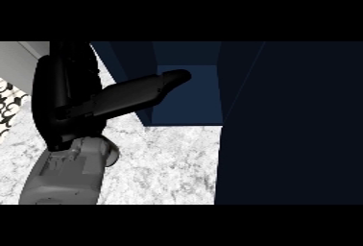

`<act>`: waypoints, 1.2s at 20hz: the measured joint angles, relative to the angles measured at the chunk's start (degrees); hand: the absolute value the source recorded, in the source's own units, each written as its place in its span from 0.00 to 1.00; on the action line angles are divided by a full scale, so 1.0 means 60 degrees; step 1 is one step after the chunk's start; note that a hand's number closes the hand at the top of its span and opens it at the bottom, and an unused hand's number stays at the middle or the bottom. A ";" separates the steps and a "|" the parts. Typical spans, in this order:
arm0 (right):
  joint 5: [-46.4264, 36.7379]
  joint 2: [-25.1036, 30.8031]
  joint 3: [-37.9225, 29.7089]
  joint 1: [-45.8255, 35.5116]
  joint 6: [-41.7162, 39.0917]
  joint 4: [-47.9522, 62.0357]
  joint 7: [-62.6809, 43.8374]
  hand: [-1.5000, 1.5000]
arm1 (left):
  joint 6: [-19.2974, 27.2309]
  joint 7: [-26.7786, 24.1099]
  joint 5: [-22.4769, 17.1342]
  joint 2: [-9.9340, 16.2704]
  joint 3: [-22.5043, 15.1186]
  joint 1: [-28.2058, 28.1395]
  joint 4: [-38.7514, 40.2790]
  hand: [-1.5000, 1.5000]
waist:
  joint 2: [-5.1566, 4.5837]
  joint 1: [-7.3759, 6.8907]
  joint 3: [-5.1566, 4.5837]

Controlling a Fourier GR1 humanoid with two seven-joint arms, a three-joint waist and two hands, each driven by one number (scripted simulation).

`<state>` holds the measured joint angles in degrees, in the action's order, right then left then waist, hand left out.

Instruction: Pick up the wine, place it into the cabinet and close the cabinet

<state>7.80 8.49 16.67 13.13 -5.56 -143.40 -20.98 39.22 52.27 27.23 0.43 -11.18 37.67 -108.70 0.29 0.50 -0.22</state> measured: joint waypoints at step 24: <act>-0.0338 0.0085 0.0382 -0.0318 0.0482 -0.0146 -0.0531 0.00 | -0.1374 0.1359 0.1156 0.0800 0.1103 -0.1047 -0.2270 0.00 | 0.0006 -0.0016 0.0033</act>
<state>5.77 8.99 18.96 11.22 -2.67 -144.28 -24.16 30.98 60.42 34.16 5.23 -4.56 31.38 -122.32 0.32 0.41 -0.03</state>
